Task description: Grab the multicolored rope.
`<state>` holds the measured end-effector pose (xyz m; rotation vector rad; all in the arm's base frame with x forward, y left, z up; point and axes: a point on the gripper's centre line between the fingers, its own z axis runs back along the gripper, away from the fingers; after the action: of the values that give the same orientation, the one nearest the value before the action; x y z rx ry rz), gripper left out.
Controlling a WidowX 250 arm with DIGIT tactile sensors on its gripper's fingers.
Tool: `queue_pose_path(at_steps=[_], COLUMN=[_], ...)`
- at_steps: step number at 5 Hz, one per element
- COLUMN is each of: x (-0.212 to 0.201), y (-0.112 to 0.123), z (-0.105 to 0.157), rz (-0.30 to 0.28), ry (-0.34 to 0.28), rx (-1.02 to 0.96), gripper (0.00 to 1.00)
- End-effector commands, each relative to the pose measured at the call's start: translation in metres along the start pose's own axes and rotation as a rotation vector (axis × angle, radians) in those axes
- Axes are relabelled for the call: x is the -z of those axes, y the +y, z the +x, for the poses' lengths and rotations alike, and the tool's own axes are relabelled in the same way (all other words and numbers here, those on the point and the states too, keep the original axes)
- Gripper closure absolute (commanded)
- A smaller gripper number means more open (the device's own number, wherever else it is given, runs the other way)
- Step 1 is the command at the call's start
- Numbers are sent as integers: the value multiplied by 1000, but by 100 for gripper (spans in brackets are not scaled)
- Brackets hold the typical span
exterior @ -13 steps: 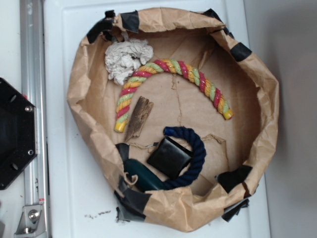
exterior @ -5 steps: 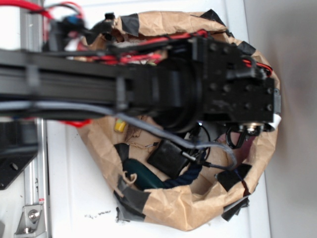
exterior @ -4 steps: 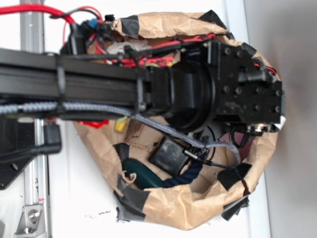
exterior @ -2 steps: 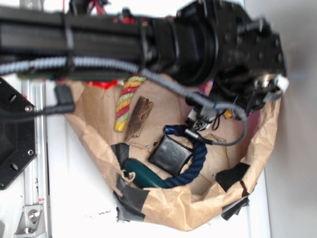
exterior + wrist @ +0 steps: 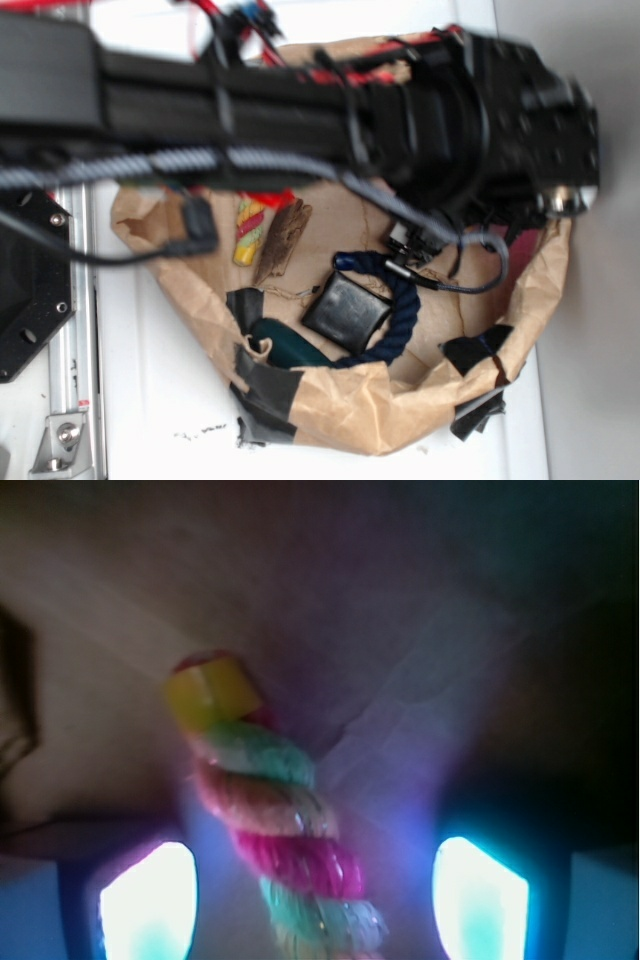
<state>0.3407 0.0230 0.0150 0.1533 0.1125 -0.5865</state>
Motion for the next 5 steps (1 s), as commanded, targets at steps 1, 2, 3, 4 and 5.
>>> queue_pose_path(at_steps=[1,2,3,4,5], x=[16,11,-21,-72,-117], y=[-22,-22,-38,-46,-35], z=[-3,-12,-17,-23,-30], rz=[127,100,114,36,27], ry=[13,-22,-64,-155,-185], rx=[-160,-313,-402,-507,-644], gripper=[100,100,100,100,100])
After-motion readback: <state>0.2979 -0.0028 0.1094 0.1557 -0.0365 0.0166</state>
